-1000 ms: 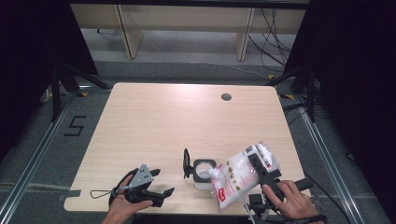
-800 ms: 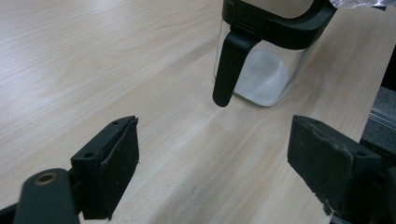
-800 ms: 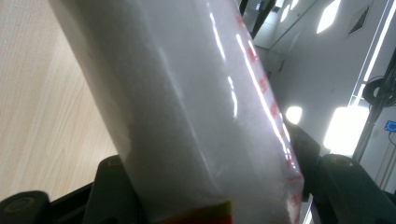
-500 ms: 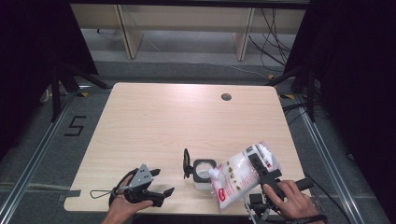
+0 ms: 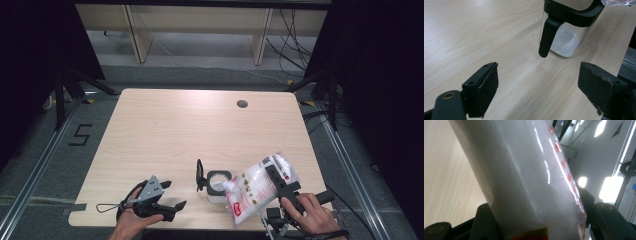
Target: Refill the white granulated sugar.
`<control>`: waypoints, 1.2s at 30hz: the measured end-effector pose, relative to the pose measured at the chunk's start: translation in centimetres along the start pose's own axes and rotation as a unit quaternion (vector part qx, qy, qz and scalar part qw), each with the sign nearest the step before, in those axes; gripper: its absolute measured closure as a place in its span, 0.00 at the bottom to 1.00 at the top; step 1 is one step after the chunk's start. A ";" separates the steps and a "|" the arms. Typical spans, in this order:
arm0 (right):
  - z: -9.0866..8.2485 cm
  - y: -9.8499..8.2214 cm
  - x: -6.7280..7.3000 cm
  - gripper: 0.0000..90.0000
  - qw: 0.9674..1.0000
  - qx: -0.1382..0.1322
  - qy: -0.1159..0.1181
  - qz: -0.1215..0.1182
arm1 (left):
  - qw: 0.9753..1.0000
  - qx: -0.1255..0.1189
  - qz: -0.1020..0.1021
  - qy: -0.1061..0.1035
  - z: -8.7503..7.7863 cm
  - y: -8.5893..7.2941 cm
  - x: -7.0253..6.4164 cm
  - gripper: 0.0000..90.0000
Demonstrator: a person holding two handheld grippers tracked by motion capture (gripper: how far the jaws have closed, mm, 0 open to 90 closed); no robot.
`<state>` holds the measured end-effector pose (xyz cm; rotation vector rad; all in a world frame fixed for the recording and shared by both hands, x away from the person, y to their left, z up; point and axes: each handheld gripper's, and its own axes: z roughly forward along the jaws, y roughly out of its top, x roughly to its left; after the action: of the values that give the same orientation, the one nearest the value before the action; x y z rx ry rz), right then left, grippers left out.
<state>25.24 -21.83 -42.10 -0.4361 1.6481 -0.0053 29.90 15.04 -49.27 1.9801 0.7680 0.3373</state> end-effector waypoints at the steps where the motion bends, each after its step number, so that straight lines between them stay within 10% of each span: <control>1: 0.0 -0.1 0.1 0.52 1.000 -0.001 0.002 0.008 | 1.000 0.003 -0.003 0.001 0.0 0.0 0.0 0.18; 36: 0.1 -0.3 -0.2 0.53 1.000 -0.007 0.005 0.005 | 1.000 0.000 -0.006 -0.002 0.0 0.0 0.1 0.18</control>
<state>25.43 -22.05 -41.84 -0.4400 1.6612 0.0109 29.95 15.11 -49.25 1.9744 0.7763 0.3264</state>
